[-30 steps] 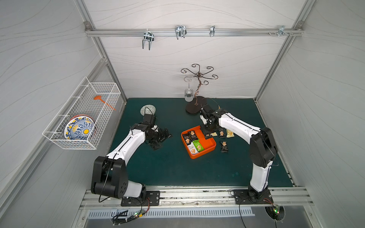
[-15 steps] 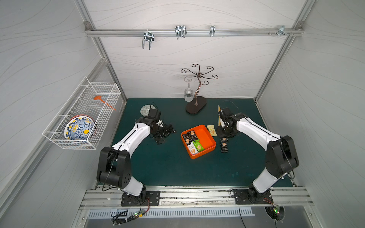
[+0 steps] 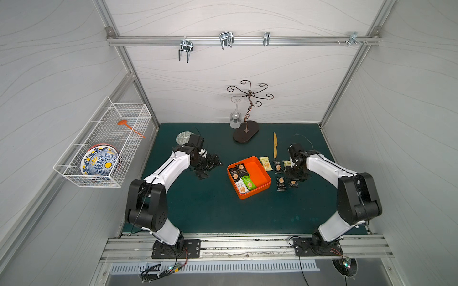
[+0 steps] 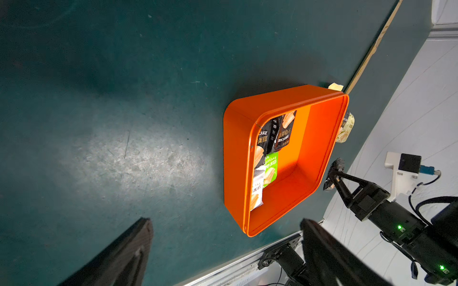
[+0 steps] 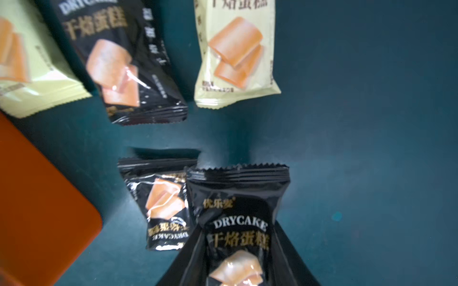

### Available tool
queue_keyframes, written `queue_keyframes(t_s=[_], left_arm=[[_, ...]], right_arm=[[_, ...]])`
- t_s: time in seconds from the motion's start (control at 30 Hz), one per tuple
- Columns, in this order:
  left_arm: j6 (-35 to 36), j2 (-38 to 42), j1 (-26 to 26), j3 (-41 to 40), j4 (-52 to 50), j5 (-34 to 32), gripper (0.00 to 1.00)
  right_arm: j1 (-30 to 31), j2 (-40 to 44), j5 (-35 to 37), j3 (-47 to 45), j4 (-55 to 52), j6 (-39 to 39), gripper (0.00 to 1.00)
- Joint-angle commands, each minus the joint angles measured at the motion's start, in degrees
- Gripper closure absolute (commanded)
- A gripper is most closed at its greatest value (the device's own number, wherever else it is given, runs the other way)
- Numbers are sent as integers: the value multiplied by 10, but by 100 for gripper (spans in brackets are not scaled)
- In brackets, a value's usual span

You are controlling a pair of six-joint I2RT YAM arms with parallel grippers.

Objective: Take the cookies out of the storage box
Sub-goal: Place the cookie at the center of the board.

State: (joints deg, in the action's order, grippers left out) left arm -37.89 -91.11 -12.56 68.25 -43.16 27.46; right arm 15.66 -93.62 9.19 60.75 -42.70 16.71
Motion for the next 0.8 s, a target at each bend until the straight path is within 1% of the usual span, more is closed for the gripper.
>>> queue_keyframes(t_s=[0.0,0.27,0.33,0.4,0.47,0.53,0.67,0.77], left_arm=[[10,4,-3,17,-4,0,3],[3,20,-3,-1,-3,-9,3],[2,24,-3,-4,-4,-13,3],[-1,28,-3,-7,-2,-16,3],[-6,30,-3,-12,2,-16,3],[-9,30,-4,-13,4,-16,3],[-12,31,-3,-13,7,-17,3],[-15,32,-3,-13,9,-18,3]], right_arm=[[-10,-26,7,1,23,-1,60],[-12,-66,5,5,39,-10,59],[-12,-67,-1,5,40,-9,58],[-12,-64,-7,2,42,-8,56],[-12,-56,-10,0,38,-6,49],[-12,-46,-11,-2,32,-5,45],[-12,-3,-13,2,11,-3,43],[-8,25,-35,17,3,-3,45]])
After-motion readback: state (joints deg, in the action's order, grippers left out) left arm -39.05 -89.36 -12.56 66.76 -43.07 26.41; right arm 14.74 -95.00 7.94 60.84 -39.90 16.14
